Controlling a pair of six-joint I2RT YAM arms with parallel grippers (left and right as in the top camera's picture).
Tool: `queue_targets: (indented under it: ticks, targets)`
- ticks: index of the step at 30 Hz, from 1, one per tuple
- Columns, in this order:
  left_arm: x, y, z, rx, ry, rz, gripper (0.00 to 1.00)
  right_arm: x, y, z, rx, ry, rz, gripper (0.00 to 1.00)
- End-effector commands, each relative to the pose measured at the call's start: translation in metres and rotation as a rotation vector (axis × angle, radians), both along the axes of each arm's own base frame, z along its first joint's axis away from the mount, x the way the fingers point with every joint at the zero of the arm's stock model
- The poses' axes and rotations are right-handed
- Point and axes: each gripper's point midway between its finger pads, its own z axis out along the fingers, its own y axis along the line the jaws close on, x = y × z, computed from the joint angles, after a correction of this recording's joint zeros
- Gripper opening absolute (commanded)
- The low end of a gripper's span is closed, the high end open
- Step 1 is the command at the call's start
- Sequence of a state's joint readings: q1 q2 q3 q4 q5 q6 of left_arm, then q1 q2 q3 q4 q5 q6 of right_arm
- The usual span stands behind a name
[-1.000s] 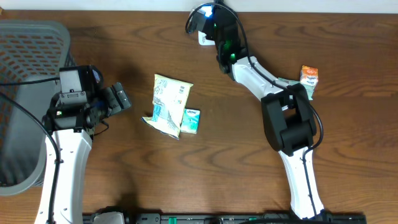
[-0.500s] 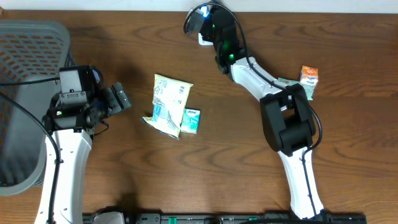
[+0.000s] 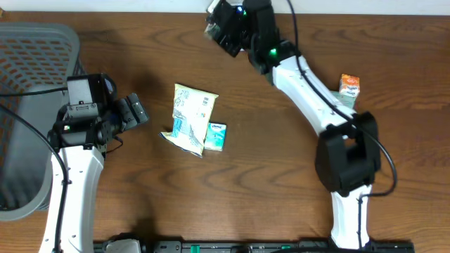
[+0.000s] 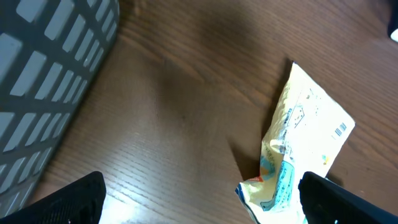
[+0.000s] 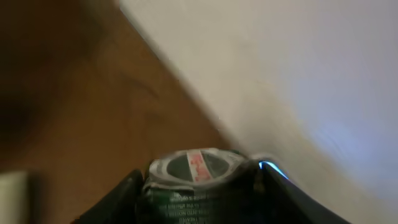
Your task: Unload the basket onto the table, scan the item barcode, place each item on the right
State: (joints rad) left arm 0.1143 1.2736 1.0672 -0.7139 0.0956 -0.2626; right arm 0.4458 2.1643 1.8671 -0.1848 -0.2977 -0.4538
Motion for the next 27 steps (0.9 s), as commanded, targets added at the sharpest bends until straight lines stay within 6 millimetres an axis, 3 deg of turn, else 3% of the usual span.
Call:
queue_targets:
  ticks: [1, 5, 10, 11, 12, 15, 18, 21, 24, 27]
  targets:
    - [-0.001, 0.001, -0.001, 0.000, 0.005, 0.006, 0.98, -0.048, 0.021, -0.010, 0.128, 0.274, 0.134, 0.47]
    - [-0.001, 0.001, -0.001, 0.000, 0.005, 0.006, 0.97, -0.068, -0.003, -0.048, 0.033, 0.457, 0.068, 0.51]
    - [-0.001, 0.001, -0.001, 0.000, 0.005, 0.006, 0.98, -0.076, -0.055, -0.085, -0.125, 0.596, -0.104, 0.57]
    - [-0.001, 0.001, -0.001, 0.000, 0.005, 0.006, 0.98, -0.077, -0.068, -0.091, -0.164, 0.614, -0.148, 0.57]
    - [-0.001, 0.001, -0.001, 0.000, 0.005, 0.006, 0.97, -0.077, -0.101, -0.103, -0.261, 0.640, -0.255, 0.57]
    - [-0.001, 0.001, -0.001, 0.000, 0.005, 0.006, 0.98, -0.075, -0.154, -0.113, -0.402, 0.655, -0.413, 0.57]
    - [-0.001, 0.001, -0.001, 0.000, 0.005, 0.006, 0.97, -0.077, -0.187, -0.117, -0.436, 0.693, -0.507, 0.57]
    - [-0.001, 0.001, -0.001, 0.000, 0.005, 0.006, 0.98, -0.081, -0.182, -0.117, -0.311, 0.781, -0.515, 0.59]
    - [-0.001, 0.001, -0.001, 0.000, 0.005, 0.006, 0.98, -0.091, -0.149, -0.110, -0.132, 0.889, -0.397, 0.57]
    - [-0.001, 0.001, -0.001, 0.000, 0.005, 0.006, 0.98, -0.105, -0.107, -0.096, 0.027, 0.972, -0.239, 0.49]
